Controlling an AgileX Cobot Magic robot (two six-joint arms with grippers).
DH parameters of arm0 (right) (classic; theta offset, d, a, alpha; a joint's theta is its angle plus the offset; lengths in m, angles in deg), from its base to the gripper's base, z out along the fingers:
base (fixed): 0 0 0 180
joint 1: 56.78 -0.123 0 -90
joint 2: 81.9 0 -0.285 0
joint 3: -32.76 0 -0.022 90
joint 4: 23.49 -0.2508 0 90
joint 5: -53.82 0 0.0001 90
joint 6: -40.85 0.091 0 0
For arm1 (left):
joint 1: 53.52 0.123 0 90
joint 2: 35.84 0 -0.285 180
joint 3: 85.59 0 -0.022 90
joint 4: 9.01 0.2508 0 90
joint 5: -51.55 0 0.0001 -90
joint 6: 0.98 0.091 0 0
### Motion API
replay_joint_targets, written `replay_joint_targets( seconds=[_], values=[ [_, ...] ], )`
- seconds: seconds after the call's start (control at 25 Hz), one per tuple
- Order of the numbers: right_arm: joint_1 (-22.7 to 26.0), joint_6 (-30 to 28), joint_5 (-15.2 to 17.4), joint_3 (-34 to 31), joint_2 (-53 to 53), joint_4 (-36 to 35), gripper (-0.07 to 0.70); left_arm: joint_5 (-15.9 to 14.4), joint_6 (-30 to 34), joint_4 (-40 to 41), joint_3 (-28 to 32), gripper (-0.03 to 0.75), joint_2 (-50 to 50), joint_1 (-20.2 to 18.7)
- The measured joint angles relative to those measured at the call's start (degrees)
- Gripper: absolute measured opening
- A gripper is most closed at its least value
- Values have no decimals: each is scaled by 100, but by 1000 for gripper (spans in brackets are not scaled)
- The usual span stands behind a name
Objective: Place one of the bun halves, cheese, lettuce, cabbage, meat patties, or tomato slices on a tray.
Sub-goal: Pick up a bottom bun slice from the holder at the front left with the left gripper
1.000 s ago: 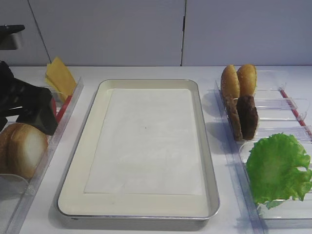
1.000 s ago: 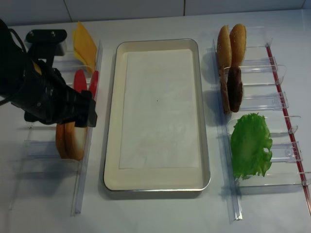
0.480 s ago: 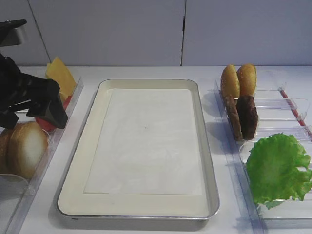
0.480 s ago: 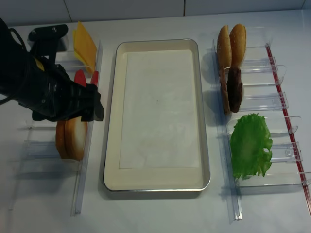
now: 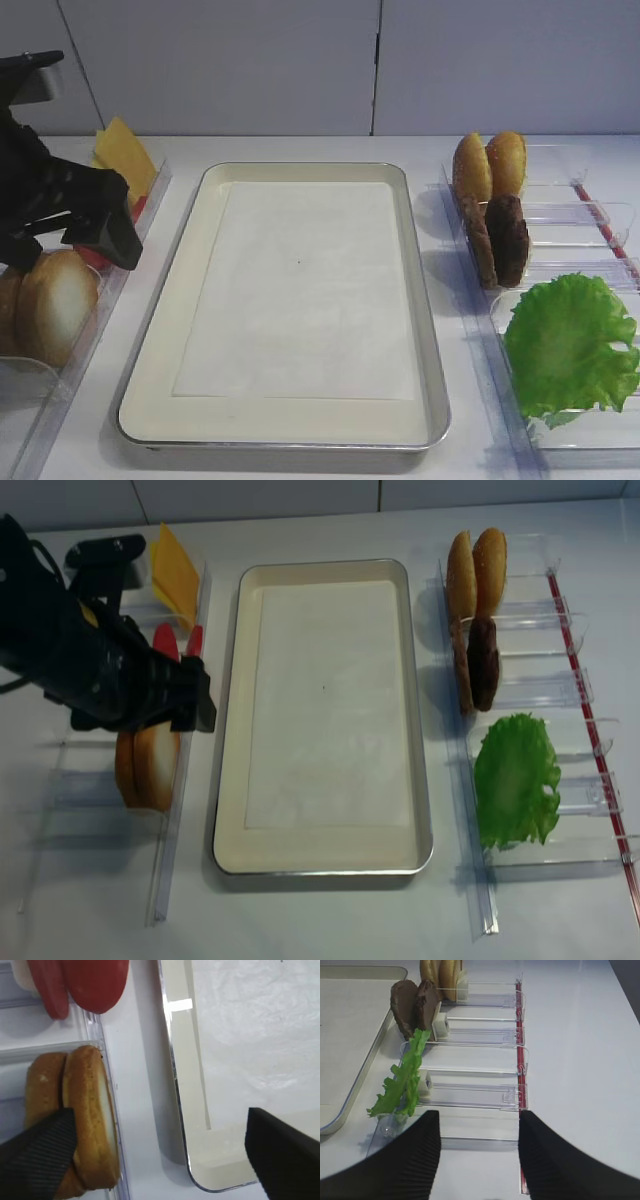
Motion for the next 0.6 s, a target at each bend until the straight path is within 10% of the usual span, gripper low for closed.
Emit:
replay_joint_targets(
  seconds=[0.6],
  values=[
    [0,0,0,0,0,0,401,-123,-132,481,-14,665,-34,-12]
  ],
)
